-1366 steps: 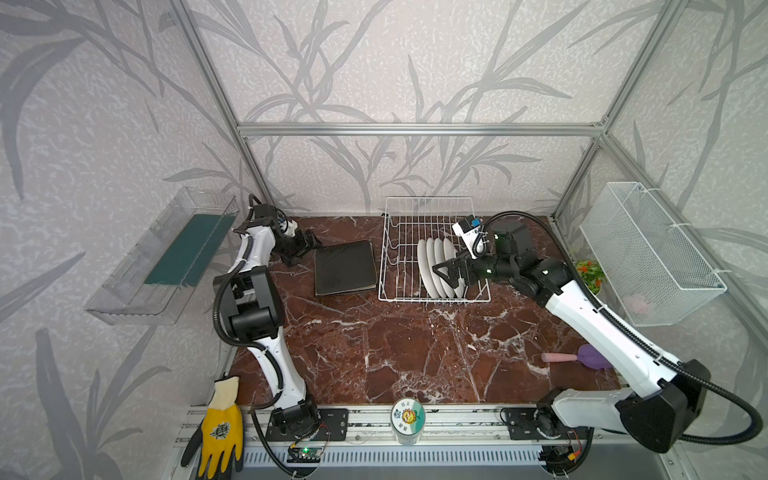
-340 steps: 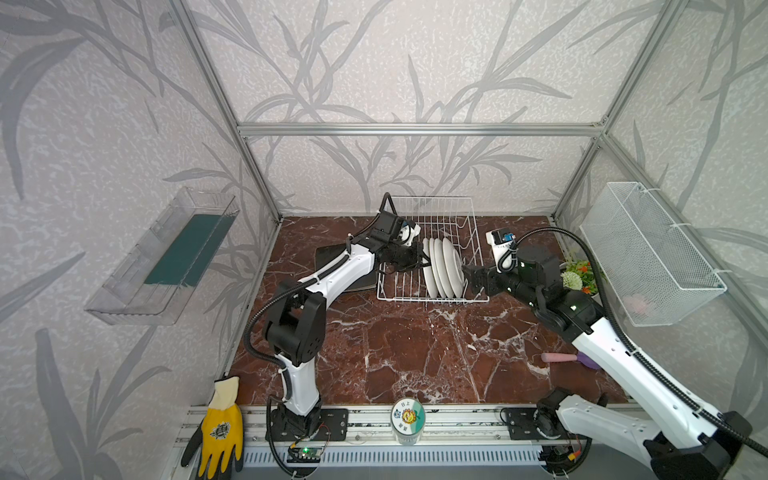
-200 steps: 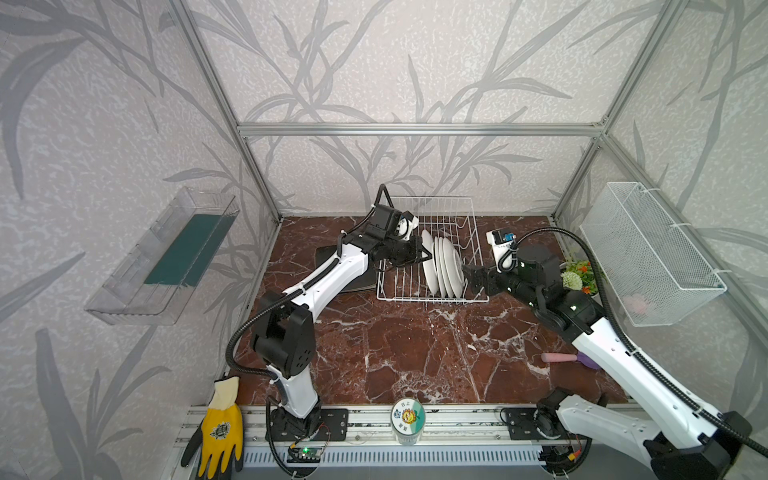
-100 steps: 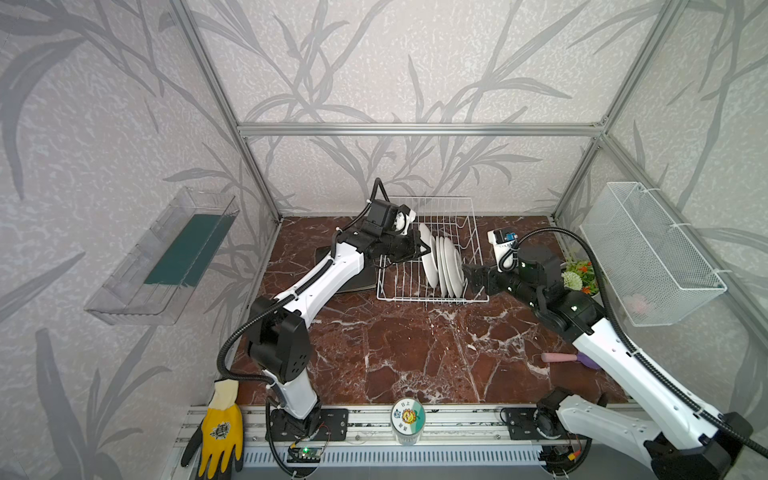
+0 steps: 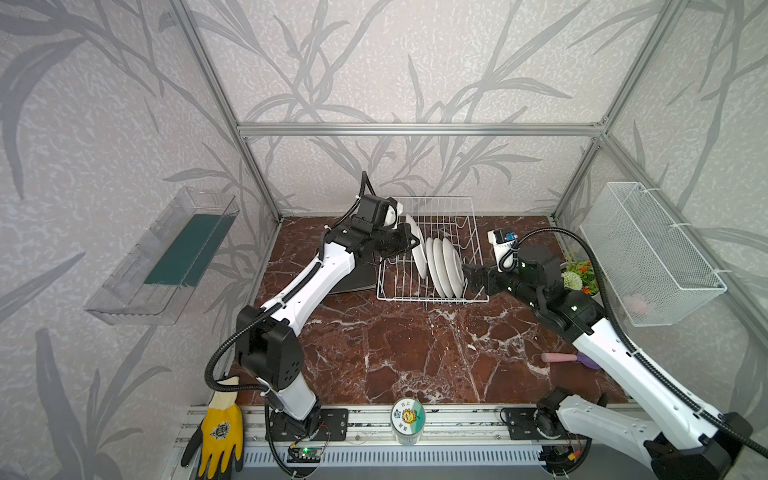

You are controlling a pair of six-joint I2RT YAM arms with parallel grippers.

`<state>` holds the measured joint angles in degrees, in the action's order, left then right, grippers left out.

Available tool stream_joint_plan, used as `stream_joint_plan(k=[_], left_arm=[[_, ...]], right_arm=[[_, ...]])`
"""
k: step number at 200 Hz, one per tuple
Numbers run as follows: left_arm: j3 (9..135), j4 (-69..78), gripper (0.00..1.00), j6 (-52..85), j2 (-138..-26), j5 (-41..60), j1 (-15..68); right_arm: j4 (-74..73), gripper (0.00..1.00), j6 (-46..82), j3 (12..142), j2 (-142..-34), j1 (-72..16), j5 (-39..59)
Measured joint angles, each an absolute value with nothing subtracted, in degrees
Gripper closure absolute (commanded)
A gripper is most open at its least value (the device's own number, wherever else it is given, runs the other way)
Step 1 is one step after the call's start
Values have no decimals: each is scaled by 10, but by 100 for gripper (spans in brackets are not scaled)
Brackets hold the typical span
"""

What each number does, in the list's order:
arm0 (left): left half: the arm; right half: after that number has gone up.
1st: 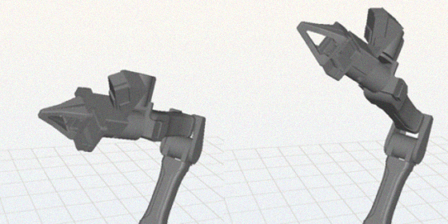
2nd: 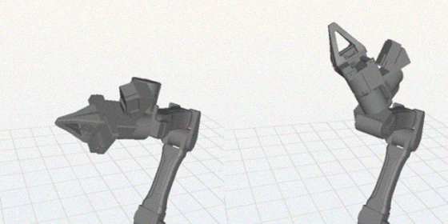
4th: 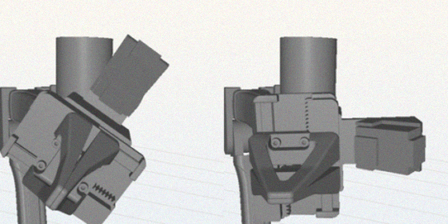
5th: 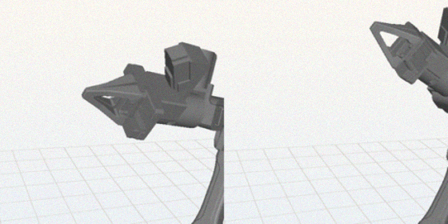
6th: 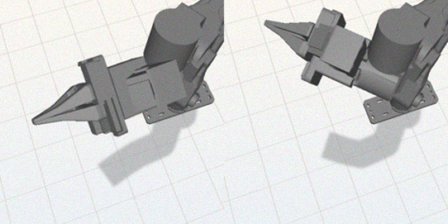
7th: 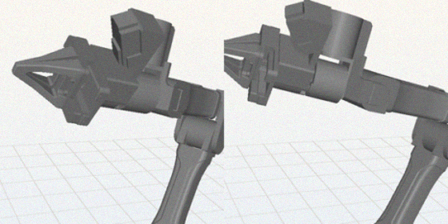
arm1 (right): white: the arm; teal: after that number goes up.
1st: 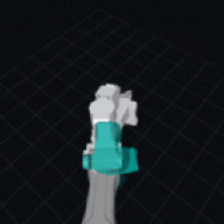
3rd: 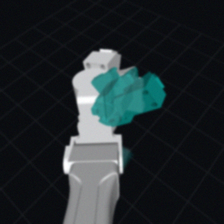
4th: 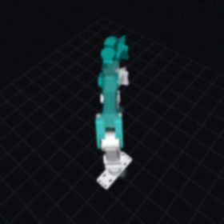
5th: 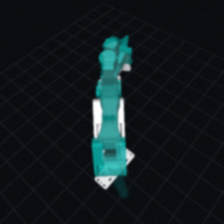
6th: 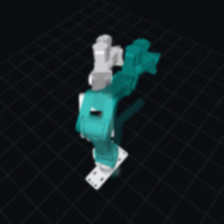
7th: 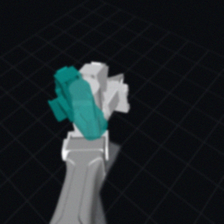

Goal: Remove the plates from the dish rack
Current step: 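Lift the patterned plate up out of the rack with the left gripper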

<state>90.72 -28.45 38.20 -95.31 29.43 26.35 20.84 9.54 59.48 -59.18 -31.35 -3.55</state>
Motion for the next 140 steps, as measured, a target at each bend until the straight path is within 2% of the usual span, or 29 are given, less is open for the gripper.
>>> stream_joint_plan(k=[77,140], left_arm=[[907,-287,100,362,-920,249,257],[929,-292,100,288,-896,214,254]], right_arm=[[208,1,96,595,-592,-314,-35],[208,1,113,602,-592,-314,-20]])
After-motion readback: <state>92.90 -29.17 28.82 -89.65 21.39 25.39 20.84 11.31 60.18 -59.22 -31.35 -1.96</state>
